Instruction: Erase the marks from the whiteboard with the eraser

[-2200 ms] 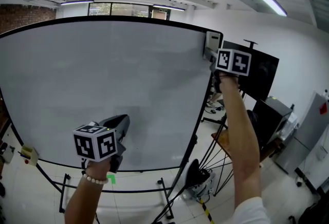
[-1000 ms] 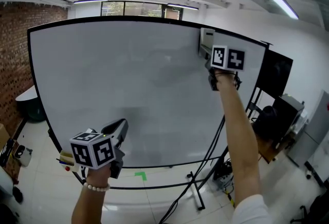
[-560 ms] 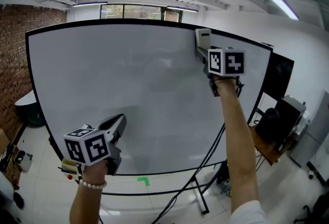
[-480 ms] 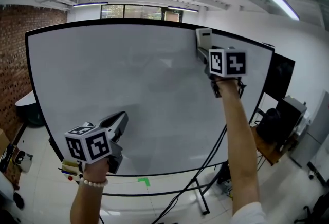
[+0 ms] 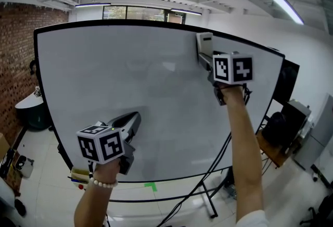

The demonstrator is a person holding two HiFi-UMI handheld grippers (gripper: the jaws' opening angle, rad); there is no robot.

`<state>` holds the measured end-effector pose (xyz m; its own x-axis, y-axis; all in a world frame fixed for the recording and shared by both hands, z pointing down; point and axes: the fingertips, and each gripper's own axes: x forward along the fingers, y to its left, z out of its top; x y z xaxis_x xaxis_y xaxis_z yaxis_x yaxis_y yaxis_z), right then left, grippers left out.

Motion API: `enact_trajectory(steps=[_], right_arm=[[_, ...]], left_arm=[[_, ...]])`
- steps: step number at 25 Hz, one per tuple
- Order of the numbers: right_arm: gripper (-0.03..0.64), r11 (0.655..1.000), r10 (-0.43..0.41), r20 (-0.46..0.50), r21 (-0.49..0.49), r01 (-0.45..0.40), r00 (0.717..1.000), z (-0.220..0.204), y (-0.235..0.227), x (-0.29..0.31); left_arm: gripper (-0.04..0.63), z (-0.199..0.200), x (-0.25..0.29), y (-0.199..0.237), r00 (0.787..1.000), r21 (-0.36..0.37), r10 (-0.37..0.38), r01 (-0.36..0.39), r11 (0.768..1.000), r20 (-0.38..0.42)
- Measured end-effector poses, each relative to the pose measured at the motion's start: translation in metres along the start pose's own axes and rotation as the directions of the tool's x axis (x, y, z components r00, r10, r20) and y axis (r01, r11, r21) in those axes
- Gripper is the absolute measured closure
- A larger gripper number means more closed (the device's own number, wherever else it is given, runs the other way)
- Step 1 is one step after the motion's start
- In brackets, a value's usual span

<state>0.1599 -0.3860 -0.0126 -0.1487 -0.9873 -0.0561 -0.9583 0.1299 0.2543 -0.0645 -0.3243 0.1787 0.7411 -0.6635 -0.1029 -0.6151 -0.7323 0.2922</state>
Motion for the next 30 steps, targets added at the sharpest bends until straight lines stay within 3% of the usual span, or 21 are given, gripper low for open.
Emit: enact_trajectory(steps=[11, 30], right_arm=[[0.370, 0.990, -0.052, -0.005, 0.134, 0.052, 0.999, 0.034, 0.108, 0.024], [0.370, 0.979, 0.026, 0.002, 0.203, -0.026, 1.000, 0.094, 0.352, 0.070]], left_arm=[[0.598, 0.024, -0.103, 0.075, 0.998, 0.023, -0.006, 0.007, 1.000, -0.065], [0.598, 0.055, -0.266, 0.172, 0.997, -0.047, 0.039, -0.042, 0.998, -0.063]])
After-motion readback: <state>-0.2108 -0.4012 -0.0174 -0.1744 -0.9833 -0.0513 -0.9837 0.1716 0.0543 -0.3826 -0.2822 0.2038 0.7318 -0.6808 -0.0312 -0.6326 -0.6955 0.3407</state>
